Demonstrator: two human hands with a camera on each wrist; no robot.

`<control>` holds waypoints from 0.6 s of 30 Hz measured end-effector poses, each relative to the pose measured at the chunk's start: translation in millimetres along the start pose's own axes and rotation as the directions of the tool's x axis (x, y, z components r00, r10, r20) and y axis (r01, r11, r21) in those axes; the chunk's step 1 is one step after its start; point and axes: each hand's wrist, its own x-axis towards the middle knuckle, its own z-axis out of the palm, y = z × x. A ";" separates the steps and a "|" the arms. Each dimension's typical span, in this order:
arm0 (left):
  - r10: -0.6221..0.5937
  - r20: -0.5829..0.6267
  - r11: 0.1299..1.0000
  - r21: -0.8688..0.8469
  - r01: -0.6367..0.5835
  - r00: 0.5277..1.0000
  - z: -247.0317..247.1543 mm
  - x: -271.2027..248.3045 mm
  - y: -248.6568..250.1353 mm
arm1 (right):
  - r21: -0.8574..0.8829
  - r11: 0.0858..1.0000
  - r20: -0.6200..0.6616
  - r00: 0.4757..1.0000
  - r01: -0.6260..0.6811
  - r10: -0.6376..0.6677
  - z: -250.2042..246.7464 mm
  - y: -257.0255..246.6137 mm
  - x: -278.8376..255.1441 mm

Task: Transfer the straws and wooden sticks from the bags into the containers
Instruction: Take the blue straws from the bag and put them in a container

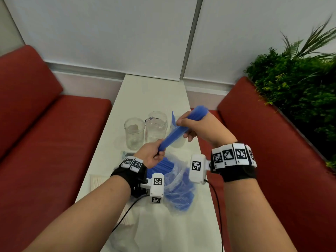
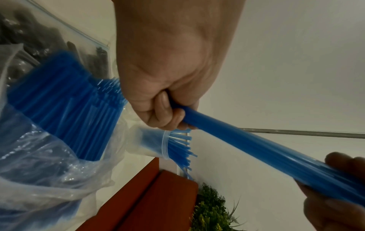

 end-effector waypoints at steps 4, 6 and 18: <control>0.102 -0.121 0.995 0.030 -0.099 0.987 9.3 11.2 7.8 | 0.014 0.999 -0.082 0.995 0.051 -0.049 -24.5 -5.3 18.8; 0.155 -0.134 0.964 0.236 -0.120 0.979 9.8 15.8 9.1 | 0.036 0.994 -0.245 0.965 0.107 -0.095 -39.8 -6.2 32.1; 0.073 0.293 -0.291 0.921 -0.261 0.953 6.0 45.7 -1.1 | -0.110 0.986 -0.476 0.877 -0.123 0.056 -25.8 87.5 134.8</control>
